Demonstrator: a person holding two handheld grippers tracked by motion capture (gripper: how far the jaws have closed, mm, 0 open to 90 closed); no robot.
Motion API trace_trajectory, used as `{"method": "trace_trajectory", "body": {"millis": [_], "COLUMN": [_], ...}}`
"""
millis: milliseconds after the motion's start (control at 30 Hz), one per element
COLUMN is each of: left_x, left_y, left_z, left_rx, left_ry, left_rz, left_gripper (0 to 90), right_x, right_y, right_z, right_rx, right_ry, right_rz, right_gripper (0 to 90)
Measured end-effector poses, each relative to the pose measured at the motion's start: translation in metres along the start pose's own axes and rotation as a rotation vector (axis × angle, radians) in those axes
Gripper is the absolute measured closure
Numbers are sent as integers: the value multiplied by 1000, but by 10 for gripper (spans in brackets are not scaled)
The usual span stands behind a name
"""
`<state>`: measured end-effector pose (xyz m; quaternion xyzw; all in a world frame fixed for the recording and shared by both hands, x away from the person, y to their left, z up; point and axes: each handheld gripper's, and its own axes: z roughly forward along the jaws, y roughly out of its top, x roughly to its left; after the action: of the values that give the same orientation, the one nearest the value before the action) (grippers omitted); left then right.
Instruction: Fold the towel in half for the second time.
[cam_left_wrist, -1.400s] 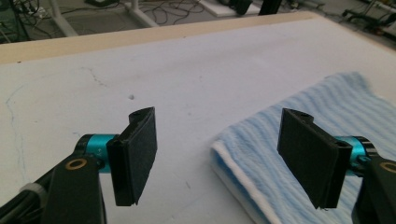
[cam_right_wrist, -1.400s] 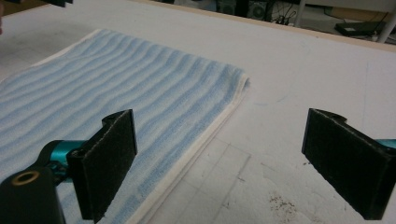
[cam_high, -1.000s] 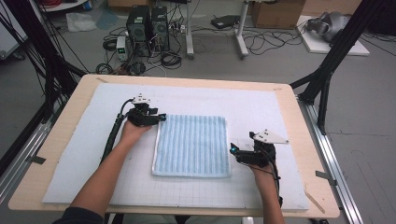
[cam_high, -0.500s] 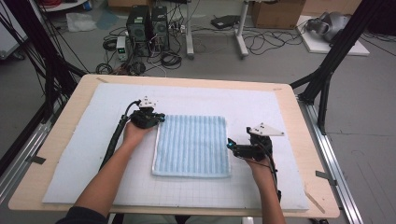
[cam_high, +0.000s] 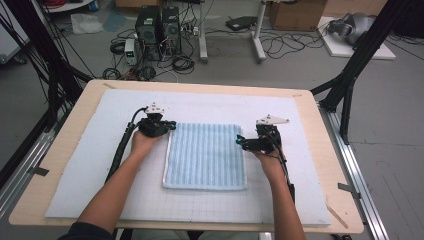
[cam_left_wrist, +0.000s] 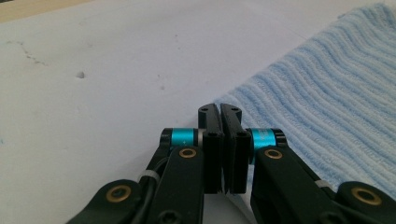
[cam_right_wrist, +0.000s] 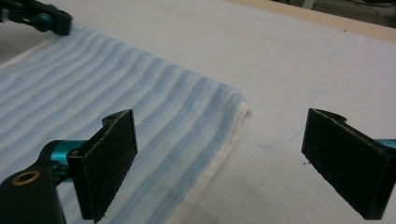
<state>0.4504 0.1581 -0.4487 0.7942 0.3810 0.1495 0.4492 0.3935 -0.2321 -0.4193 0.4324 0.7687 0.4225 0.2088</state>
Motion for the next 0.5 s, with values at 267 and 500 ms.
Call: {"method": "trace_trajectory", "body": {"millis": [267, 500], "left_x": [0, 0], "left_y": [0, -1], "left_z": [0, -1], "left_rx": [-11, -4], "left_ry": [-2, -2], "left_rz": [-9, -13], "left_gripper": [869, 868], "right_x": [-12, -17], "right_y": [6, 14], "right_z": [36, 54], "right_rx": [77, 114], "right_ry": [-2, 37], "right_rz": [3, 21], "right_gripper": [112, 347]}}
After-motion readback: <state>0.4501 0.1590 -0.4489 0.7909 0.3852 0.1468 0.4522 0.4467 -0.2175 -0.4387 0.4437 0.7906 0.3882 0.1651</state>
